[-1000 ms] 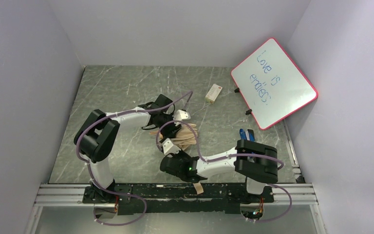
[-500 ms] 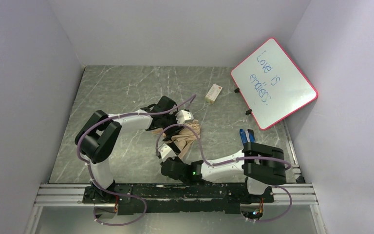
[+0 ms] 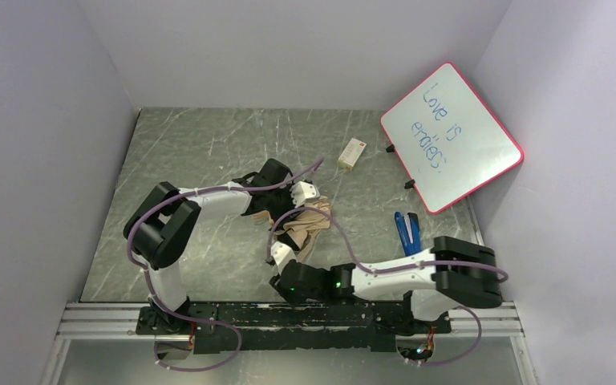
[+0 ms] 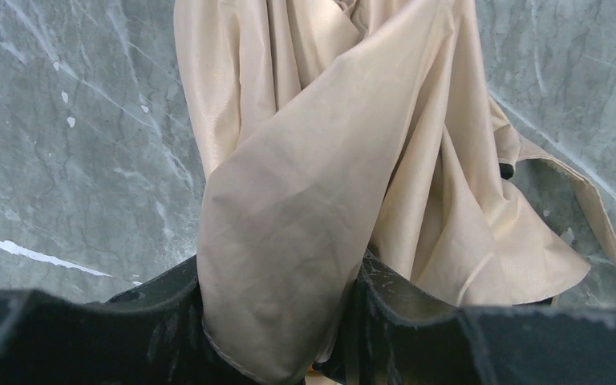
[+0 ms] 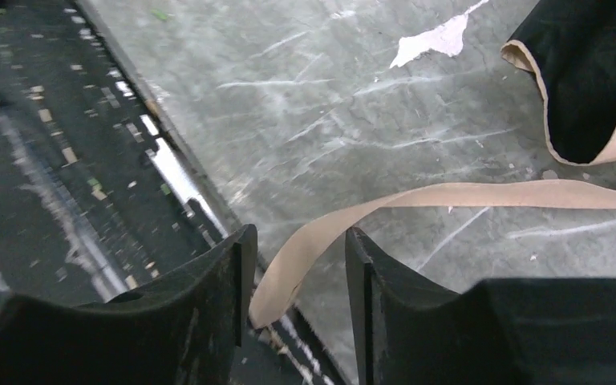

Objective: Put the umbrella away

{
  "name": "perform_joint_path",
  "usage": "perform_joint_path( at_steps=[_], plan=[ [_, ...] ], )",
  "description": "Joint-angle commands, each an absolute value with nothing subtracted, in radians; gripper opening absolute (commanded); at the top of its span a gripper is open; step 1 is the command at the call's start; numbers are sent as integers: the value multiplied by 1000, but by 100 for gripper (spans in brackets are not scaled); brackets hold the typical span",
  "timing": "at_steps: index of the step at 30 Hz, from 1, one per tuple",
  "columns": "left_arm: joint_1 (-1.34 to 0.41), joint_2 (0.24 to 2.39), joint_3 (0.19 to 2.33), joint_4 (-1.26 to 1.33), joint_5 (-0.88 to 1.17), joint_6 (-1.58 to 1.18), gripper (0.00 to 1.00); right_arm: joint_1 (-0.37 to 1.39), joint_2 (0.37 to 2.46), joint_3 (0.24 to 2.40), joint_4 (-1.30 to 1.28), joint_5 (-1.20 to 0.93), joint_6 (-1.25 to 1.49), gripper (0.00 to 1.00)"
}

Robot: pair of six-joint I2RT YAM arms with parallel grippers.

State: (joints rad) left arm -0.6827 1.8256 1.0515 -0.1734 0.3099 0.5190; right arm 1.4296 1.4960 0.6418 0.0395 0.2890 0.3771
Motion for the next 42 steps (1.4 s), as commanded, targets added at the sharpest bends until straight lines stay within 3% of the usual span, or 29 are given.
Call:
perform_joint_path(
  at_steps=[1,9,16,25,31,38,42],
  plan=[
    [-689,1879,1017,-155,221,566,5,1432,1344,617,5,190,338,50],
    [-698,1880,1006,-152,208,587,5,1408,1051,611,-77,382,315,59],
    [-699,1880,1001,-150,209,594,5,1257,971,632,-208,589,474,62],
    [-709,1882,984,-141,193,633,5,823,932,606,-227,399,494,64],
    [-753,1892,953,-97,106,653,5,534,1049,589,-30,212,408,66],
    [-838,1874,864,45,-45,682,5,400,1267,659,339,-45,180,72],
    [-887,1857,806,126,-131,715,5,326,1417,811,311,-252,36,72]
  ],
)
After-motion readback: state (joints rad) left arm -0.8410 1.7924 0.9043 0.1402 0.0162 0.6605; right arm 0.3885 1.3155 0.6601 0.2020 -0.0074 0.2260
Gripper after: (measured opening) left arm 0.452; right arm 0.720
